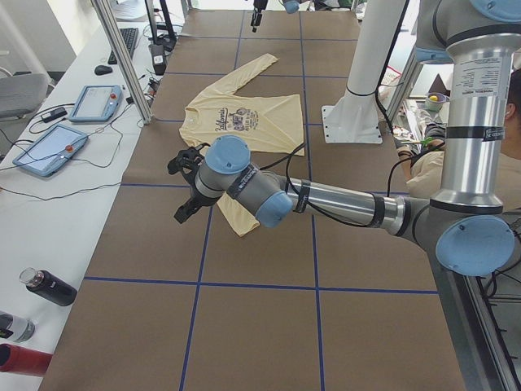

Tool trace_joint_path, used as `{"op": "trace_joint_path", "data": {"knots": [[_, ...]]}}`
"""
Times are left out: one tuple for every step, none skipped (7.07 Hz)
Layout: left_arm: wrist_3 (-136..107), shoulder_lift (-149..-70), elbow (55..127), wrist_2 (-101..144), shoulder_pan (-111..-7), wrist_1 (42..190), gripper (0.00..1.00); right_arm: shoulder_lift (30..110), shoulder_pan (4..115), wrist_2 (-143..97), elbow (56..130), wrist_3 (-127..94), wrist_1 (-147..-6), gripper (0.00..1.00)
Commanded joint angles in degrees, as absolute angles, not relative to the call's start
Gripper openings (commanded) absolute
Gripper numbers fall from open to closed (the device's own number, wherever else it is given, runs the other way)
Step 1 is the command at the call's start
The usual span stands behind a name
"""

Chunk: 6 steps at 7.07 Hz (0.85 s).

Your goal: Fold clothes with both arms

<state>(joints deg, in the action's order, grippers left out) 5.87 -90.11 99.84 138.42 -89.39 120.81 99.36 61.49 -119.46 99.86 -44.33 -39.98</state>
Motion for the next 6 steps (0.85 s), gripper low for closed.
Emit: {"op": "trace_joint_path", "data": {"knots": [[5.8, -90.1, 99.8, 138.4, -89.4, 120.8, 1.0, 99.2, 54.0, -112.1, 89.6, -54.4, -23.1, 0.9], [5.8, -90.1, 99.8, 138.4, -89.4, 120.8, 1.0, 99.8, 52.6, -111.9, 89.7, -56.1, -22.3, 0.89], [5.8, -90.0, 99.8, 138.4, -89.4, 120.8, 1.0, 100.3, 49.9, -109.5, 89.7, -56.2, -22.3, 0.89], [5.8, -90.1, 99.8, 138.4, -89.4, 120.8, 1.0, 101.5, 47.2, -107.1, 89.6, -56.2, -22.4, 0.9], [5.8, -90.1, 99.5, 138.3, -89.3, 120.8, 1.0, 102.4, 46.2, -106.5, 89.7, -56.2, -22.4, 0.9], [5.8, -90.1, 99.2, 138.4, -89.3, 120.8, 1.0, 103.1, 44.9, -105.0, 90.0, -56.2, -22.4, 0.86]]}}
